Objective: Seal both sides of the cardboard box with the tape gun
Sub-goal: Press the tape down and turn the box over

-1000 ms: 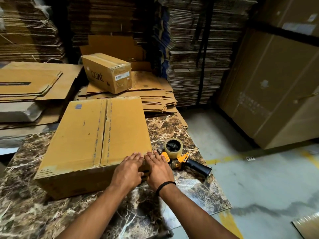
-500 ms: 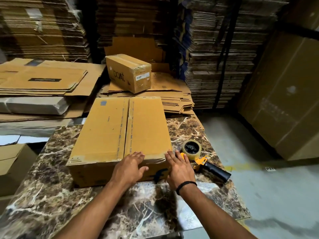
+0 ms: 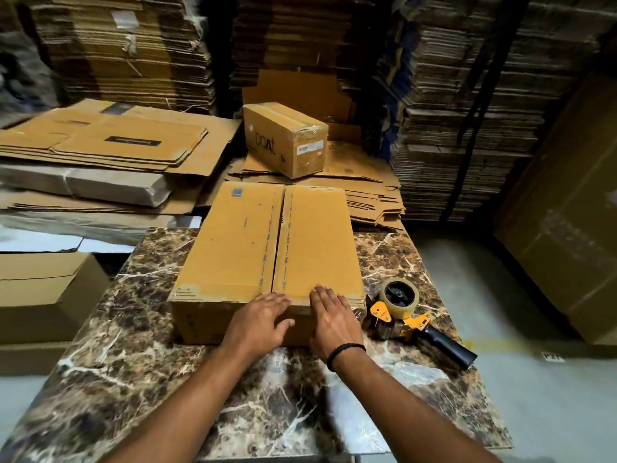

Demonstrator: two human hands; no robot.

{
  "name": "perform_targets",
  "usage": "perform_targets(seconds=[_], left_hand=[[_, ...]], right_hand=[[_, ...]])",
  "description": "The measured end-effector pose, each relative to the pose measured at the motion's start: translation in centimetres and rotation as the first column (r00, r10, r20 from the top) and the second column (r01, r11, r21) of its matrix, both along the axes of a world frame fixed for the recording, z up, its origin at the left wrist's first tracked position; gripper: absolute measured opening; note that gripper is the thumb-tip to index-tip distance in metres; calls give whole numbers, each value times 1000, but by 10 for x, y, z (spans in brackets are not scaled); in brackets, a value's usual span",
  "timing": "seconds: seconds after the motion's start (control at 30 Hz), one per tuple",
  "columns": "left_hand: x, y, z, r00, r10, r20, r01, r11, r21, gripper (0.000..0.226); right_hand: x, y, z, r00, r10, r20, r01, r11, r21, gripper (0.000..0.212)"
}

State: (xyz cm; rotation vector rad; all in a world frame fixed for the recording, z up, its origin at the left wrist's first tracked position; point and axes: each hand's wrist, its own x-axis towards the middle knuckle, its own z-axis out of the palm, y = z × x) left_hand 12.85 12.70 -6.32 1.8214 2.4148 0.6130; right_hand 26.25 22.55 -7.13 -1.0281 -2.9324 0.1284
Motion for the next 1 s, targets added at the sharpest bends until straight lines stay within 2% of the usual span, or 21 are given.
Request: perform_targets(seconds=[0.1,0.2,0.3,0.4,0.6,0.7,0.8,0.83,0.93,1.0], left_hand=[[-6,-7,-3,1000,-15,-23,14,1000,-20,55],[-19,-9,-2,997,78,-24,-78,997,4,56],[-30,-17,-4,992,91,-85,-94,995,-32,60],[-45,-30,-7,982,164,-95,-168,985,-47,64],[-47,-29,-4,986,140,-91,-150,982,-116,76],[-48,-31,-5,988,115,-102,-126,986,-106,76],[-54,-32,-4,995,96,-37,-99,991,-88,71],[-57,-34,-3,994,102,-31,-104,992,-76,68],[-71,-48,-7,972,192,-138,-192,981,13,69],[-77,-59,-8,966,197,-167,-207,977,-43,75]], right_hand=[[-1,-1,0,1000,-2,-6,2,1000,12,78],[-3,-2,-1,1000,-17,-26,17,1000,0,76],[-2,-3,-2,998,-30,-56,30,1000,0,75],[-2,-4,-1,999,-22,-47,22,1000,2,75],[-10,-9,8,998,-51,29,49,998,46,76],[-37,-23,15,996,86,23,-87,994,60,82],[-69,-35,14,973,230,23,-230,973,-5,82],[-74,-36,11,972,232,33,-232,973,-17,82],[-74,-34,3,979,204,30,-203,979,-23,88],[-73,-34,2,978,205,26,-205,979,-13,91]])
